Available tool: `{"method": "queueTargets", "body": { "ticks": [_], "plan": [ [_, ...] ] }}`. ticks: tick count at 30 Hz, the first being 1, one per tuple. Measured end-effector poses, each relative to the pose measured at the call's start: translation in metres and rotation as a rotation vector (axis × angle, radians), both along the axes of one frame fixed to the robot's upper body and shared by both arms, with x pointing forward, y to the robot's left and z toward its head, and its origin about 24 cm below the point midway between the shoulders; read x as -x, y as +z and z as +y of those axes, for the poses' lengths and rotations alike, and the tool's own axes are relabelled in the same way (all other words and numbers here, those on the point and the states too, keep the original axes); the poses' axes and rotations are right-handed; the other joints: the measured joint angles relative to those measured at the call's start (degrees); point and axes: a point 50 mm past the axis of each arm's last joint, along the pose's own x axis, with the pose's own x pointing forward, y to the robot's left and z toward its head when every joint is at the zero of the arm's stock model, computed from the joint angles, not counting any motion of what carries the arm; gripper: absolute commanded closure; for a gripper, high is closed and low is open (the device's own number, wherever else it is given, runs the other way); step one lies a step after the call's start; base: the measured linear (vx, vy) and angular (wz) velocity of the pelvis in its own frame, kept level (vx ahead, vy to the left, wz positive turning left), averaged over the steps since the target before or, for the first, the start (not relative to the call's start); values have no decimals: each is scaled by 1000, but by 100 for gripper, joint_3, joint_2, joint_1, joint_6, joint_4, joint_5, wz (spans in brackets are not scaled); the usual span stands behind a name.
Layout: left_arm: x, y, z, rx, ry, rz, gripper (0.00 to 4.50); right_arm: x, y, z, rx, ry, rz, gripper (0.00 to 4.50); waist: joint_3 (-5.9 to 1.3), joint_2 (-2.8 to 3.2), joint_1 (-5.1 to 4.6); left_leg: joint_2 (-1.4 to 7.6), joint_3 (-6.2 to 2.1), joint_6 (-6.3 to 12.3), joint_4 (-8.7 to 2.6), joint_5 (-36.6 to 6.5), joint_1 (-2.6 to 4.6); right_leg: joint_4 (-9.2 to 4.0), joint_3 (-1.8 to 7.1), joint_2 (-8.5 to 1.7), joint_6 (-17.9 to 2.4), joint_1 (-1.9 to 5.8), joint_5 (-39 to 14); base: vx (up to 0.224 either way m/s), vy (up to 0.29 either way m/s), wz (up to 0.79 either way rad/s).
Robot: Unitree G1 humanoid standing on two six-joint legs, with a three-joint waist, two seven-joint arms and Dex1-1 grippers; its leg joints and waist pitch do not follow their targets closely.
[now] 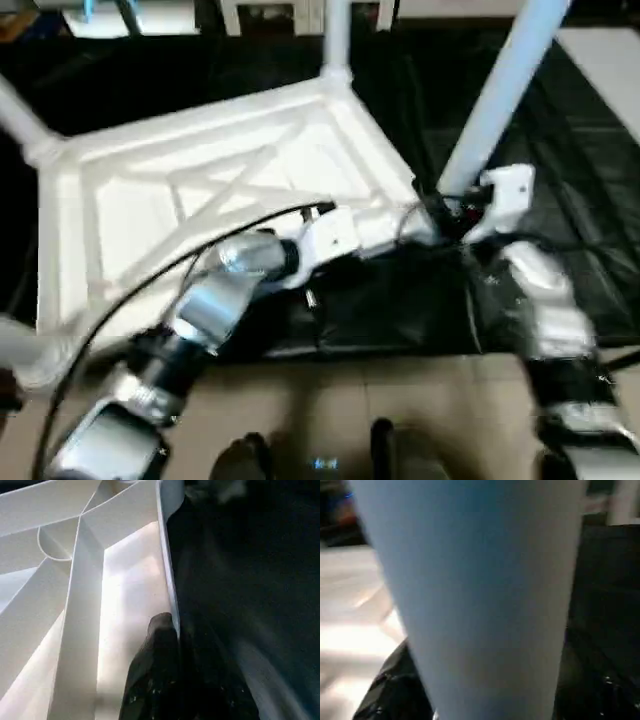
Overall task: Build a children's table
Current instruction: Rotate leg to tighten
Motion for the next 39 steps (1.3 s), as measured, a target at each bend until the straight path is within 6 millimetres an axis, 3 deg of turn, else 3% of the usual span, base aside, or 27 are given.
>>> {"method": "queueTargets", "body": {
  "ticks": [3,8,11,15,24,39],
  "plan": [
    [2,1,4,-11,-57,-10,450,16,8,-12,60,110,-6,117,5,22,36,-4,8,3,0,-4,-6,-4,0,-3,0,-1,-11,0,0,0],
    [5,-1,9,13,-87,17,450,34,15,-25,144,192,3,117,5,27,6,-6,22,5,6,-8,4,-5,15,-8,-2,1,-14,0,0,0],
    [7,-2,10,78,-86,52,389,40,14,-27,129,193,16,106,19,47,-4,-5,21,1,10,-9,4,-2,17,-11,-2,0,-12,0,0,0],
    [10,0,0,163,-121,47,354,41,16,-31,130,178,20,106,33,27,1,0,17,2,19,-7,-4,-4,12,-8,-2,0,-12,0,0,0],
    [11,3,-7,195,-130,19,354,40,20,-29,132,182,12,106,33,27,-2,1,17,4,22,-7,-10,-2,9,-8,-2,-4,-12,0,0,0],
    [5,-2,12,59,-106,20,354,40,20,-29,156,182,14,106,32,29,-20,2,14,3,30,-7,2,10,15,-4,-3,-1,-8,0,0,0]
  ]
}}
